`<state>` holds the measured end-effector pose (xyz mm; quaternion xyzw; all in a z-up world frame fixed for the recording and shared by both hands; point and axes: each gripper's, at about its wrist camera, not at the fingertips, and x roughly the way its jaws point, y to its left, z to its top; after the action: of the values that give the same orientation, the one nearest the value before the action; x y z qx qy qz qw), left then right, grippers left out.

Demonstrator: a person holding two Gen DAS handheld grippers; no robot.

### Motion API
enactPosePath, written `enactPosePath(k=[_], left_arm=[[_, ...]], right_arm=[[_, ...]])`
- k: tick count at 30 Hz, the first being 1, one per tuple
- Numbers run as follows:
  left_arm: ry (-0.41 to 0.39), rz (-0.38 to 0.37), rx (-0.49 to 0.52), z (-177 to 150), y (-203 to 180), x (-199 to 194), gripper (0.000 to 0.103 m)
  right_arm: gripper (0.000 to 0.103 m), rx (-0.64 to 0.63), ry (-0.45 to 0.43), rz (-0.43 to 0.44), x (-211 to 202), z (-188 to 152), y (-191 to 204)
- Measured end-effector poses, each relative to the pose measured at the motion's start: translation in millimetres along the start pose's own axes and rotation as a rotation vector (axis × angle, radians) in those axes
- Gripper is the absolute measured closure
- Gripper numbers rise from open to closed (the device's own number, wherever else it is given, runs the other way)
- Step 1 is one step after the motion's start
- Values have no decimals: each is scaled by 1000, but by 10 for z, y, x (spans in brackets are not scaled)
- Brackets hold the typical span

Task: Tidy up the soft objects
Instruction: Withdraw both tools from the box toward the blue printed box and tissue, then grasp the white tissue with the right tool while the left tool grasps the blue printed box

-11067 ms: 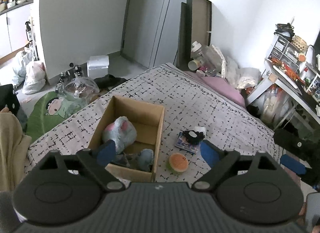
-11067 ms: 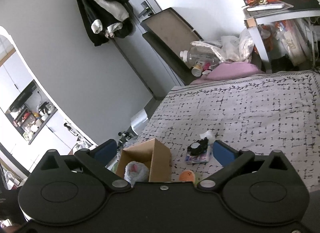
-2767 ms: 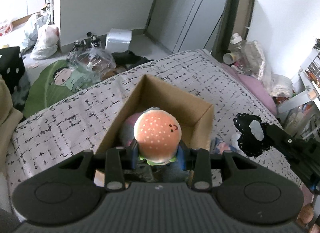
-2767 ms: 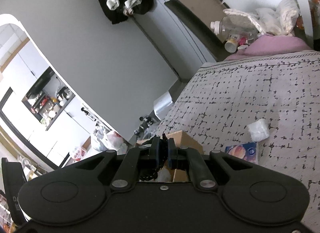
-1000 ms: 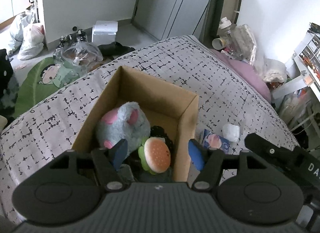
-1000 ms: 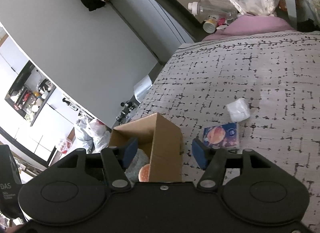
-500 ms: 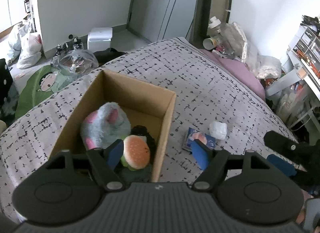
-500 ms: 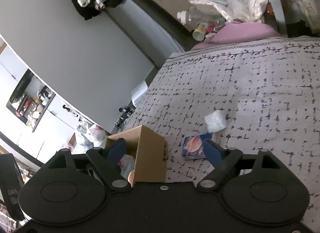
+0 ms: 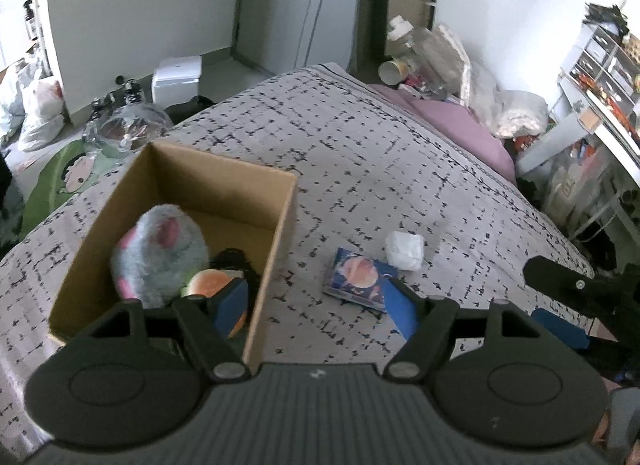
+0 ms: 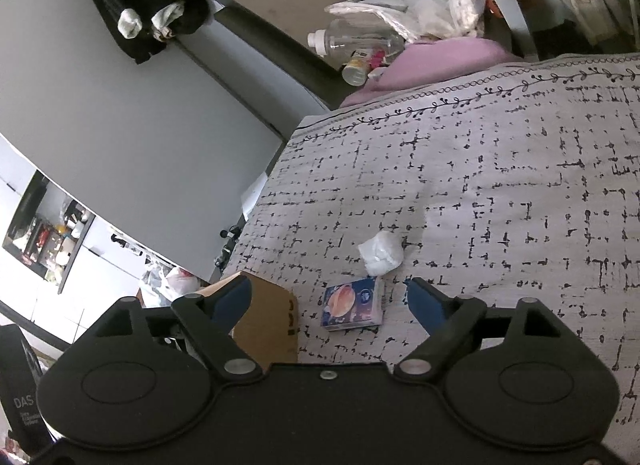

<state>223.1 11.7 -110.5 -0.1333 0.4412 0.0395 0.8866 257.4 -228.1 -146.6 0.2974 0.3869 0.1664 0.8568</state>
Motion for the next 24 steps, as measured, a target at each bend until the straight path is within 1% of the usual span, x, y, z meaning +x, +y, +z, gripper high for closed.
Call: enactPosePath(k=[4,7,9,11,12,14,17,24], left_arm=[[10,-7,23,3,-126,117,29],[36,-17,33,-11,-215,223,29],[48,-14,33,-33,-266,281,29],[69,-7,36,-43,-316,359,29],[76,-4,36,-49,-340,400,28],[80,11,34,-58,-370,457,18],[84,34,40,-71,-425,548,15],[113,69,57,-127,-531,770,15]], right_arm=[[18,19,2,2,9,17,-80],[18,42,2,0,11,37,-148],[16,52,1,4,14,51,-181],[8,60,-2,3,31,65,-217],[7,65,-6,1,42,71,-241],[5,81,-9,-11,71,84,-305],[0,102,-3,-26,124,103,-402],[0,133,26,-9,263,135,-526]])
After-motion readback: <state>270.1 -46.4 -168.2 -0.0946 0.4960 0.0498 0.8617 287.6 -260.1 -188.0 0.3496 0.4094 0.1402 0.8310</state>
